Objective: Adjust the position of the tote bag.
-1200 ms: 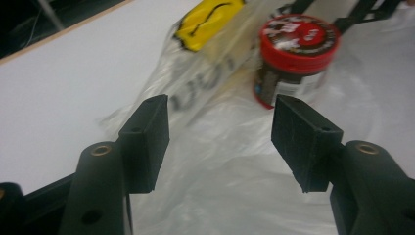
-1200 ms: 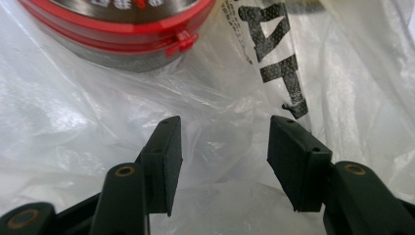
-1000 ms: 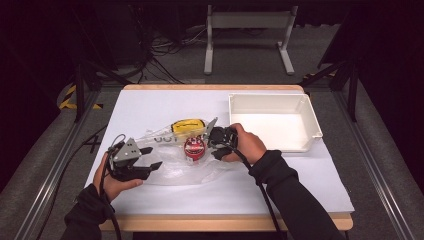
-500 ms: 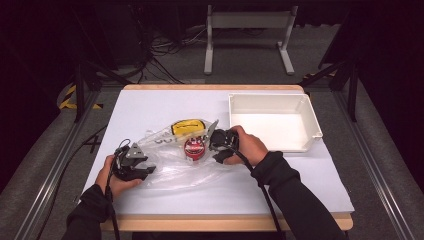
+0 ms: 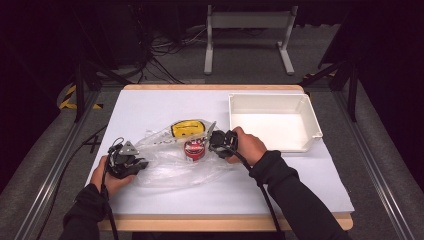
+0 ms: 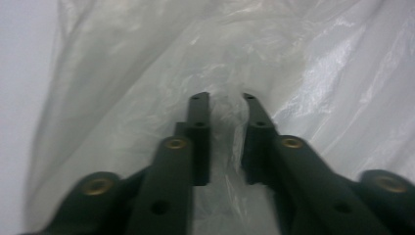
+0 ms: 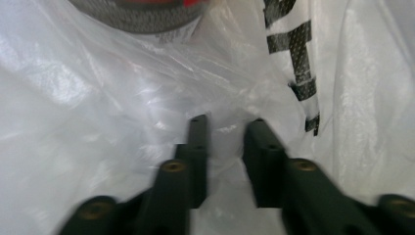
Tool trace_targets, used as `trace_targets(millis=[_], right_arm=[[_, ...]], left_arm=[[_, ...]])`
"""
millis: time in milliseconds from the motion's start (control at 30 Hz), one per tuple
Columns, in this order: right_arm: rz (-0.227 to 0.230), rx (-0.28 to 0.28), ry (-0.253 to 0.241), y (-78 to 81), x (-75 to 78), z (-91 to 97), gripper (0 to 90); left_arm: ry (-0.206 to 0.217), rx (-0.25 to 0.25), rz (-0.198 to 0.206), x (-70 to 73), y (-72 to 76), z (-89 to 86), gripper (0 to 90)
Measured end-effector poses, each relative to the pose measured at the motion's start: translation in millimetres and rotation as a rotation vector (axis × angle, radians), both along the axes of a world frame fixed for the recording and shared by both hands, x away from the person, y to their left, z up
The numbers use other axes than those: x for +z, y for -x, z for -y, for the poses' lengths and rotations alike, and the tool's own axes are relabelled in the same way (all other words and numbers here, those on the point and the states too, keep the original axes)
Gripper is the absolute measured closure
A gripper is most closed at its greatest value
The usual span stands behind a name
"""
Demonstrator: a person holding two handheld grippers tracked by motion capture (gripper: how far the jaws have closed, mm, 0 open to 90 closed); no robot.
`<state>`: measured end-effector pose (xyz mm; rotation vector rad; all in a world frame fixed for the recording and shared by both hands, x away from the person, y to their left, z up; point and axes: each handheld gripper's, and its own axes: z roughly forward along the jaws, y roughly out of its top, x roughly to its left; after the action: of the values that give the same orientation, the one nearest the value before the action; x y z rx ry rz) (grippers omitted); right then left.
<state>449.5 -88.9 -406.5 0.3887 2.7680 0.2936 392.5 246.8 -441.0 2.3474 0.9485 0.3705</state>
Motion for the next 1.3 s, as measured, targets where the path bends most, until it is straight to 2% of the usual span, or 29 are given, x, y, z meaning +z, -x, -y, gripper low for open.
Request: trace_targets(millis=[33,100,167,200,267,300,400,467,500,533,567,600,633,667,700,733,800,867,900,933,967,1033,1067,1233,1267,1300], right_arm=[[0.008,-0.001,-0.002,-0.1,-0.9,0.7,85.4],[0.005,-0.004,-0.002,0.8,-0.5,2.3,89.4],[0.003,-0.006,-0.005,1.2,-0.1,3.1,89.8],[-0.006,-0.007,-0.007,3.1,0.9,6.7,89.9],[-0.018,-0.012,-0.007,4.5,0.5,11.0,90.0],[-0.018,-0.012,-0.007,4.5,0.5,11.0,90.0],[-0.031,-0.007,-0.021,8.4,1.4,16.8,90.0],[-0.034,-0.007,-0.027,12.1,1.6,18.3,89.9],[-0.048,0.006,-0.013,15.0,0.2,18.2,89.8],[-0.042,0.004,-0.013,15.8,-0.3,18.3,89.3],[-0.040,-0.001,-0.015,16.3,-0.7,18.7,86.9],[-0.040,-0.001,-0.015,16.3,-0.7,18.7,86.9],[-0.036,-0.001,-0.020,16.5,-1.0,19.1,82.9],[-0.026,-0.002,-0.032,16.9,-0.6,19.7,74.8],[-0.019,-0.008,-0.053,17.0,0.7,20.2,69.6],[-0.015,-0.012,-0.075,17.1,2.7,20.6,66.4],[0.003,0.008,-0.120,17.5,8.5,19.7,60.9],[0.015,-0.004,-0.163,17.9,13.9,17.4,58.7],[0.022,0.001,-0.178,18.8,17.3,15.7,59.0],[0.044,0.013,-0.203,21.0,23.5,11.5,60.4],[0.044,0.013,-0.203,21.0,23.5,11.5,60.4],[0.042,0.030,-0.226,21.9,27.9,7.9,62.4],[0.055,0.020,-0.229,21.4,28.0,4.8,62.6],[0.049,0.007,-0.154,14.7,12.6,-7.9,62.4],[0.043,0.003,-0.137,11.9,6.0,-11.5,62.7],[0.043,0.003,-0.137,11.9,6.0,-11.5,62.7]], left_arm=[[-0.007,0.007,0.000,0.3,-0.3,-2.0,88.0],[-0.011,0.031,0.004,0.6,-1.5,-9.6,89.1],[-0.018,0.049,0.011,0.5,-1.7,-12.6,89.4],[-0.008,0.082,0.010,0.0,-3.4,-22.3,89.4],[-0.001,0.088,0.009,-0.1,-4.3,-26.9,89.5],[0.004,0.109,0.014,-1.0,-4.2,-29.9,89.5],[0.019,0.110,0.006,-1.3,-5.1,-34.0,89.5],[-0.002,0.112,0.014,-0.6,-4.8,-31.3,89.4],[-0.006,0.113,0.025,-0.5,-4.9,-30.1,88.8],[0.007,0.089,0.043,1.9,-2.9,-28.1,87.7],[0.007,0.089,0.043,1.9,-2.9,-28.1,85.1],[0.029,0.064,0.057,4.7,-1.0,-27.1,85.1],[0.050,0.057,0.071,8.1,1.4,-25.3,82.0],[0.076,0.035,0.089,12.8,4.1,-23.0,76.5],[0.095,0.008,0.110,18.3,7.0,-20.5,73.1],[0.114,0.005,0.128,23.6,9.2,-17.3,70.0],[0.165,-0.039,0.162,34.0,12.2,-11.6,63.6],[0.182,-0.050,0.166,38.5,12.8,-5.3,59.6],[0.182,-0.072,0.171,40.0,12.8,-0.2,58.8],[0.170,-0.078,0.173,40.3,12.1,2.9,53.7],[0.153,-0.067,0.176,40.0,11.3,6.4,53.7],[0.081,0.008,0.190,36.9,5.6,14.5,43.5],[0.064,0.029,0.189,35.6,3.0,15.5,40.0],[0.048,0.068,0.115,21.9,-15.6,16.4,38.2],[0.040,0.071,0.083,16.3,-21.7,16.8,38.1],[0.040,0.071,0.083,16.3,-21.7,16.8,37.7]])
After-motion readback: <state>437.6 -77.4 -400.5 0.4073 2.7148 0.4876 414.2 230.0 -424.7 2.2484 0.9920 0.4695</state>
